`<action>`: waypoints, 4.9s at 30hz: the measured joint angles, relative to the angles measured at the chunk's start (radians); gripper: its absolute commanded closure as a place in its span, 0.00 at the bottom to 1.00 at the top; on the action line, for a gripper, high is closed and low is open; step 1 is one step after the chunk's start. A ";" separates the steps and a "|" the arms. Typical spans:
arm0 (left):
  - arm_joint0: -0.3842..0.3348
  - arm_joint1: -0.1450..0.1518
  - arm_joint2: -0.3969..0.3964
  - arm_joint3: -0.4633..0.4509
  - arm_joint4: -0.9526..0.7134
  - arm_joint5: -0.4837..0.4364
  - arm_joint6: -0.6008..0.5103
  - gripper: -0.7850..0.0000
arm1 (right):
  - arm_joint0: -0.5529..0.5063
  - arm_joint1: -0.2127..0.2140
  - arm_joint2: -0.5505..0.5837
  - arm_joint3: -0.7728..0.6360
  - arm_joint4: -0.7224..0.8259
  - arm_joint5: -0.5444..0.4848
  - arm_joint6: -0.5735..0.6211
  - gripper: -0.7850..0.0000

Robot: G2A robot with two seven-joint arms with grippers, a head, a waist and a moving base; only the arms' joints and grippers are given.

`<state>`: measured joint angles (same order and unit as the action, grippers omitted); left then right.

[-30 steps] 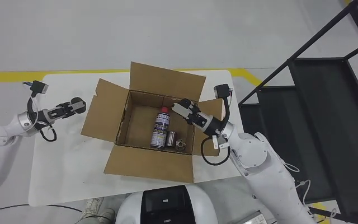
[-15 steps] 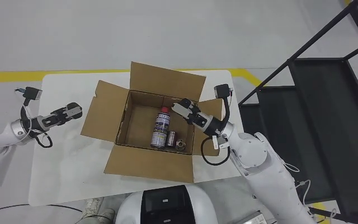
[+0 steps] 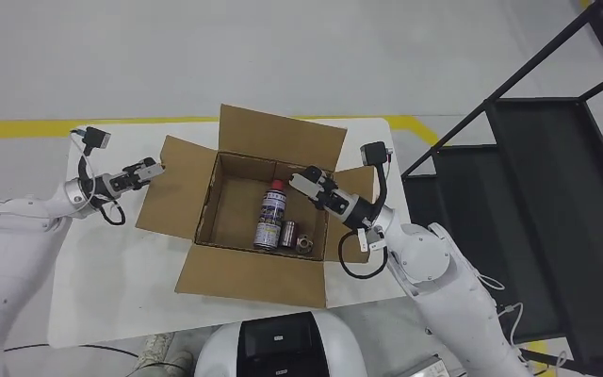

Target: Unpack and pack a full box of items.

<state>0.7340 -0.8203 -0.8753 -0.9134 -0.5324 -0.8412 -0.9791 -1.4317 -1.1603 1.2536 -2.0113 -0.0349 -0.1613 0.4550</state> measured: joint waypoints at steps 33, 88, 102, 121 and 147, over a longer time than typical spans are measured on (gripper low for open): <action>0.002 -0.001 0.017 0.122 0.012 -0.122 0.168 1.00 | 0.000 0.000 0.000 0.000 0.000 0.000 0.000 0.00; 0.685 0.195 -0.834 -0.505 0.254 0.230 0.457 0.00 | 0.000 0.000 0.000 0.000 0.000 0.000 0.000 0.00; 0.685 0.195 -0.834 -0.505 0.254 0.230 0.457 0.00 | 0.000 0.000 0.000 0.000 0.000 0.000 0.000 0.00; 0.685 0.195 -0.834 -0.505 0.254 0.230 0.457 0.00 | 0.156 -0.015 -0.098 0.079 0.010 0.113 0.096 0.00; 0.685 0.195 -0.834 -0.505 0.254 0.230 0.457 0.00 | 0.657 -0.196 -0.734 0.529 -0.272 0.556 0.257 0.00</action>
<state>1.4190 -0.6255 -1.7092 -1.4188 -0.2784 -0.6107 -0.5222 -0.7750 -1.3567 0.5197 -1.4819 -0.3067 0.3947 0.7124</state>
